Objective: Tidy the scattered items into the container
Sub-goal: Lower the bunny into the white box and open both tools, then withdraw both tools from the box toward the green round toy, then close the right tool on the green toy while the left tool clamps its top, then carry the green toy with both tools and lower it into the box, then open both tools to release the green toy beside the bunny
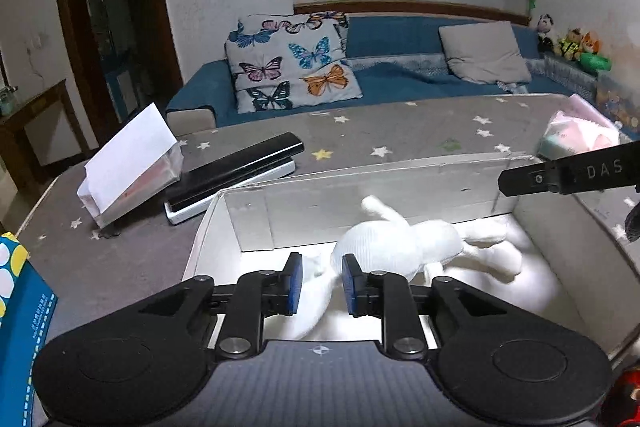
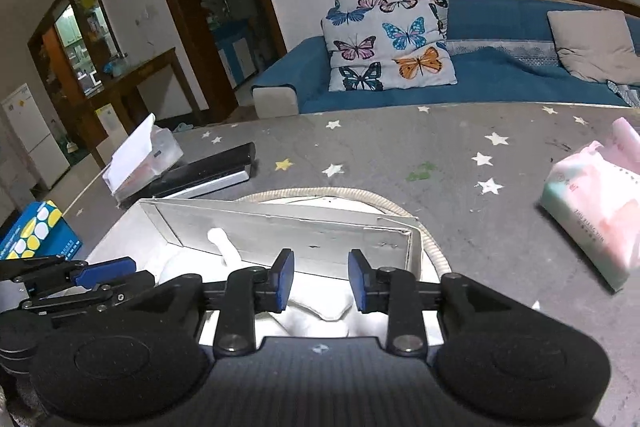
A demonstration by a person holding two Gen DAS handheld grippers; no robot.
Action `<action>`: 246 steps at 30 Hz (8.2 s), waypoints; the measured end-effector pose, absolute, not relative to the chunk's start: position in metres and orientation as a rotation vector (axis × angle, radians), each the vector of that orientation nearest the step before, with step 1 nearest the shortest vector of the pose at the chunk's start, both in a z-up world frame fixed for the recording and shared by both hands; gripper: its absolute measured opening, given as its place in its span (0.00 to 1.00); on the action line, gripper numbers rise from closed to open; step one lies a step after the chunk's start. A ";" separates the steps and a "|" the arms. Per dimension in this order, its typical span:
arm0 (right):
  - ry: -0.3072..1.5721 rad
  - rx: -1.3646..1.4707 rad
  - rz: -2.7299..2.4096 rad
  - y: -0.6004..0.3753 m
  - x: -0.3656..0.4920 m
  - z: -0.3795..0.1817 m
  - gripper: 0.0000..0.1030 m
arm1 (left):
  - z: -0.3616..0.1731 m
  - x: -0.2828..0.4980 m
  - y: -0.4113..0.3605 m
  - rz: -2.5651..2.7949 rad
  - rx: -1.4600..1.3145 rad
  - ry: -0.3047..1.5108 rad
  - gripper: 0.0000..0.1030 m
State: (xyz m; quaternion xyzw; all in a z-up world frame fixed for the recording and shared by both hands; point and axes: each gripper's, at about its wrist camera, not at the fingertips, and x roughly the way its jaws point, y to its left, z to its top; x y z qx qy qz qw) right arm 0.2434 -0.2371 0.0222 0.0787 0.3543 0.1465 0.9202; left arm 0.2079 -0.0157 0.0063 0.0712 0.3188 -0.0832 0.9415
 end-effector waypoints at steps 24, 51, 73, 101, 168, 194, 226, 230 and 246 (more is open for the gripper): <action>0.565 -0.014 0.470 -0.248 0.094 0.064 0.74 | 0.029 0.091 -0.012 -0.179 0.061 0.589 0.25; 0.447 -0.070 0.671 -0.225 -0.017 0.050 1.00 | 0.009 0.007 0.008 -0.145 -0.074 0.648 0.25; 0.609 -0.234 0.808 -0.174 -0.037 0.004 0.84 | 0.002 -0.034 0.003 -0.274 -0.073 0.705 0.25; 0.706 -0.135 0.830 -0.166 -0.016 -0.012 0.58 | -0.002 -0.027 0.000 -0.413 -0.163 0.760 0.29; 0.572 -0.092 0.731 -0.195 -0.001 0.035 0.47 | 0.040 0.005 -0.009 -0.544 -0.241 0.648 0.36; 0.677 -0.247 0.556 -0.189 0.185 0.028 0.47 | 0.006 0.194 -0.029 -0.546 -0.404 0.768 0.37; 0.708 -0.237 0.500 -0.199 0.181 0.024 0.54 | 0.013 0.173 -0.028 -0.485 -0.394 0.747 0.36; 0.662 -0.218 0.499 -0.205 0.164 0.037 0.54 | 0.023 0.159 -0.024 -0.480 -0.398 0.714 0.36; 0.500 -0.159 0.485 -0.234 0.070 0.070 0.67 | 0.036 0.082 -0.019 -0.475 -0.366 0.636 0.37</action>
